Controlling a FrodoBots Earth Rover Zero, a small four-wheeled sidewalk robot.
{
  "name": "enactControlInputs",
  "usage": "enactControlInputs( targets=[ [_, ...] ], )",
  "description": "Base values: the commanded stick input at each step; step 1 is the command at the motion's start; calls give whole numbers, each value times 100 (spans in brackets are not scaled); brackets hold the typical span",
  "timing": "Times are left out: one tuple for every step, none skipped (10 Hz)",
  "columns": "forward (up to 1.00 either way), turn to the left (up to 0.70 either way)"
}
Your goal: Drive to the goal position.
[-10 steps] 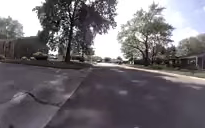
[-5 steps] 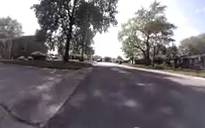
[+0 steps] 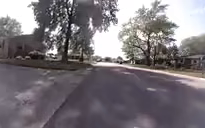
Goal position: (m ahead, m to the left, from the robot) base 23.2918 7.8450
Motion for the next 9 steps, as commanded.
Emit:
enactControlInputs(
  targets=[
    [100, 0],
    [100, 0],
    [100, 0],
    [100, 0],
    [100, 0],
    [100, 0],
    [100, 0],
    [100, 0],
    [100, 0]
  ],
)
